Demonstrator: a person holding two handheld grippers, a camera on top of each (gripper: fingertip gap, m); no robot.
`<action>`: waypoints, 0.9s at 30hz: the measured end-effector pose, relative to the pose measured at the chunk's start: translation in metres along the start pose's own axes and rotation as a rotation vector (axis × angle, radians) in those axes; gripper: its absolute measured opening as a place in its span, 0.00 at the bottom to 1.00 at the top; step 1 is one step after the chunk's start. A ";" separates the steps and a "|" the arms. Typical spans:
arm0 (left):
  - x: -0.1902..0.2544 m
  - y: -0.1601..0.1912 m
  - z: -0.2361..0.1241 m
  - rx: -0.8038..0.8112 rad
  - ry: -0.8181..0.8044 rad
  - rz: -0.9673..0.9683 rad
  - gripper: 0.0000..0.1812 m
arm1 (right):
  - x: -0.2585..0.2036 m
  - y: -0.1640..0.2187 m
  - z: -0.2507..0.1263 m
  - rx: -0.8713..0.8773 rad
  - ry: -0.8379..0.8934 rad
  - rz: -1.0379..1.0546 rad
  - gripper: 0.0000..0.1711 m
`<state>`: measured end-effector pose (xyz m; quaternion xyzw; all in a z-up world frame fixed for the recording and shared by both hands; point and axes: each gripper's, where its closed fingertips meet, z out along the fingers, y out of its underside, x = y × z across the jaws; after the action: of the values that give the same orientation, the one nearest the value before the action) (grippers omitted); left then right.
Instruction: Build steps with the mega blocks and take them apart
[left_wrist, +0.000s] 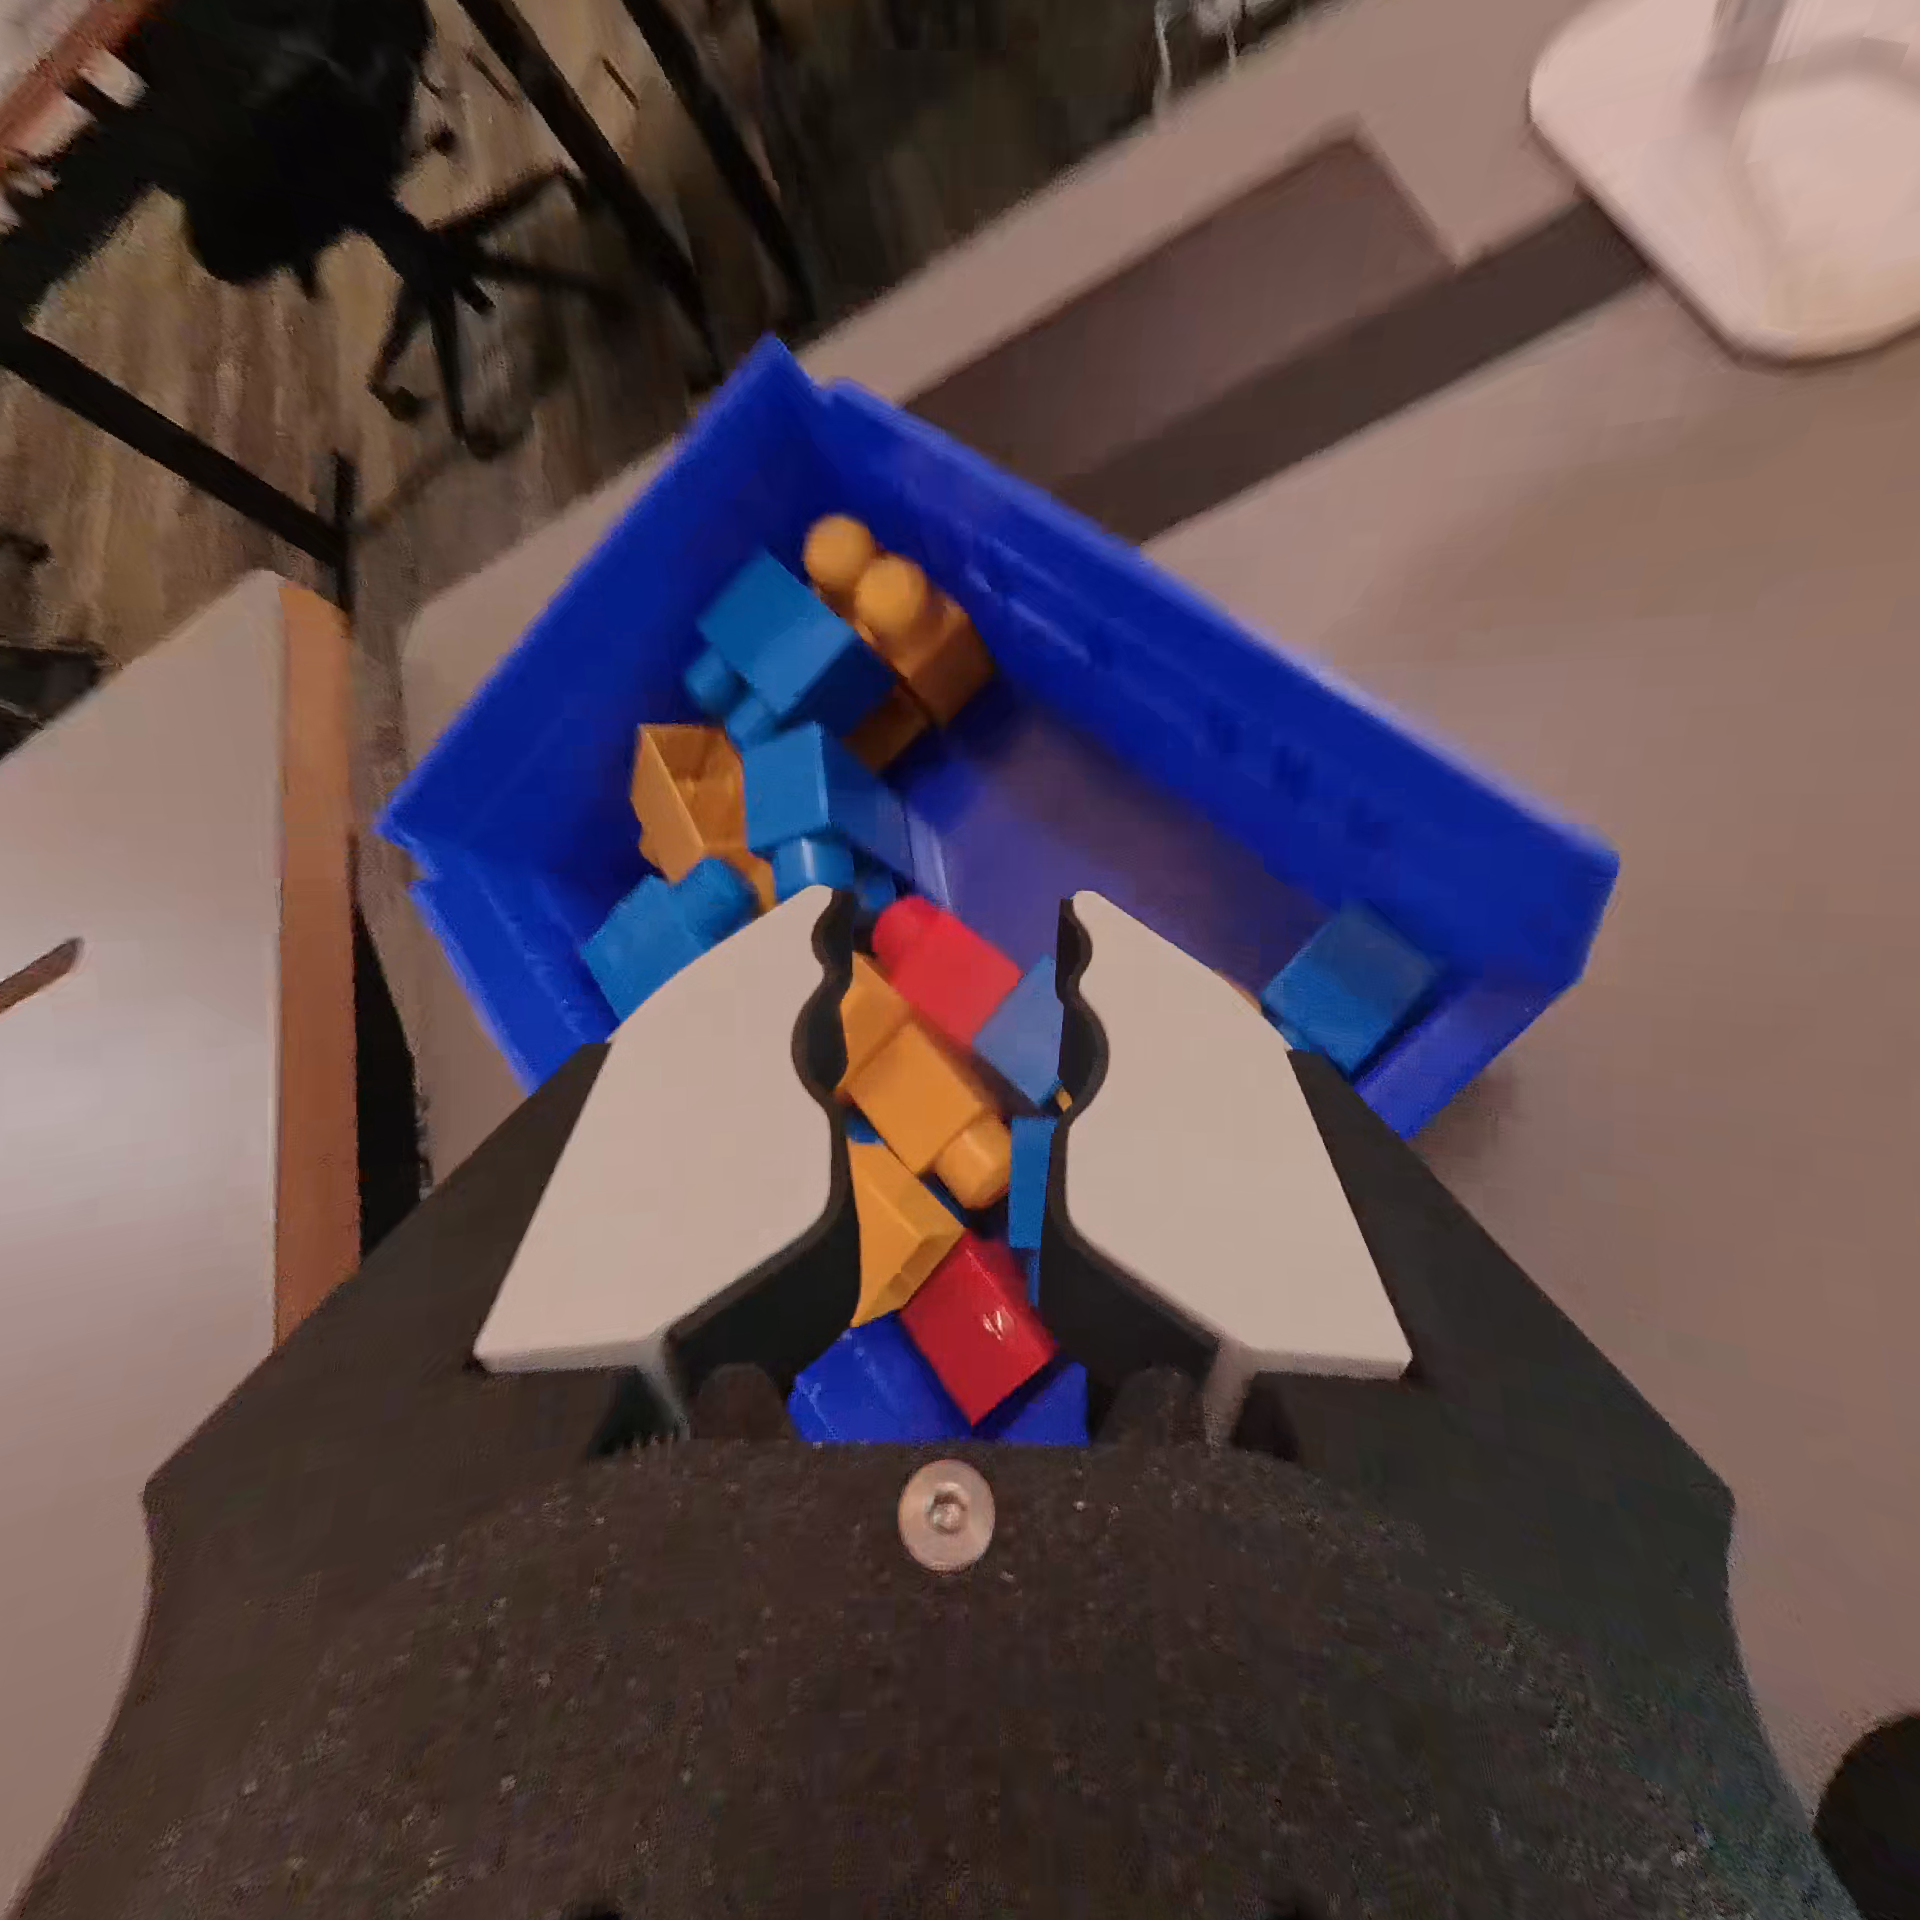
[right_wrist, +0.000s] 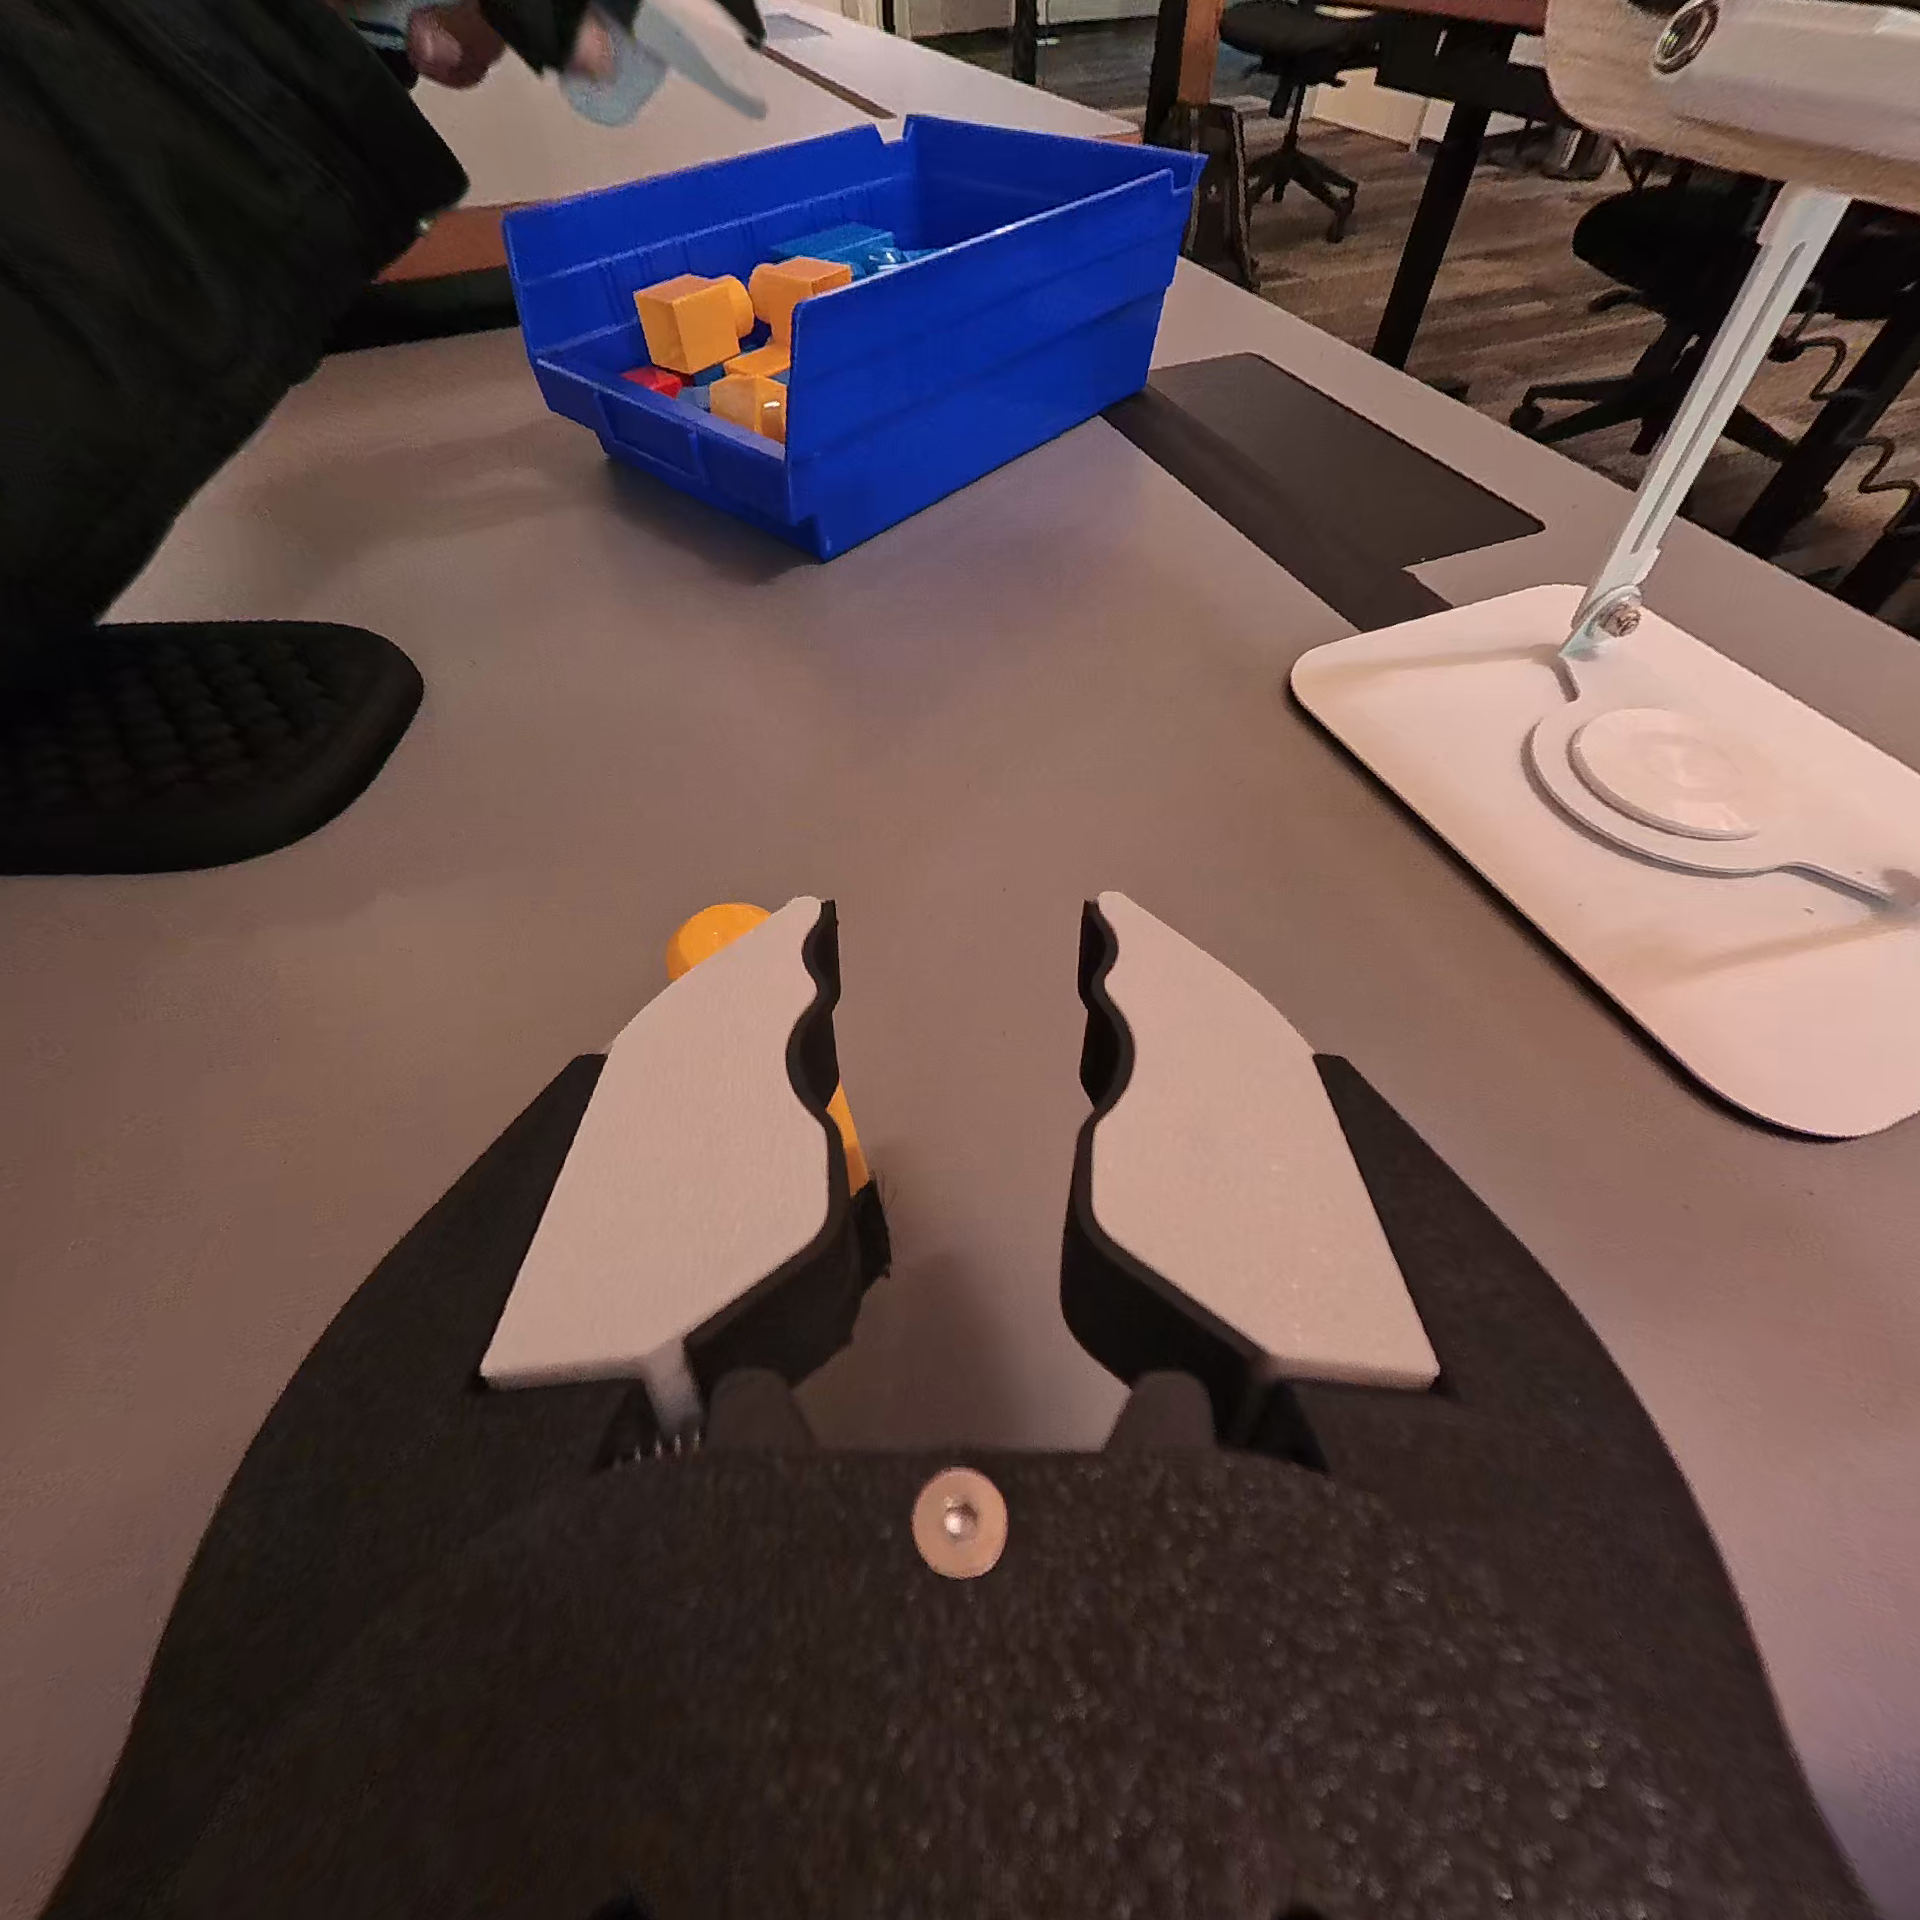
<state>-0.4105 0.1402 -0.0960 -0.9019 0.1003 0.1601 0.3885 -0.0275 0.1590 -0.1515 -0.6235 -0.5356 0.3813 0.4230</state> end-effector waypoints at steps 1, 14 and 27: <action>0.007 0.009 0.007 -0.047 0.035 0.022 0.22 | 0.000 0.001 0.000 -0.004 -0.002 -0.002 0.26; 0.065 0.064 0.049 -0.293 0.310 0.190 0.29 | -0.006 0.009 0.004 -0.051 -0.029 -0.025 0.24; 0.067 0.070 0.059 -0.275 0.321 0.256 0.17 | -0.008 0.012 0.005 -0.063 -0.043 -0.019 0.22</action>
<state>-0.3817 0.1321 -0.2059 -0.9401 0.2513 0.0748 0.2179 -0.0293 0.1505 -0.1639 -0.6231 -0.5621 0.3737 0.3951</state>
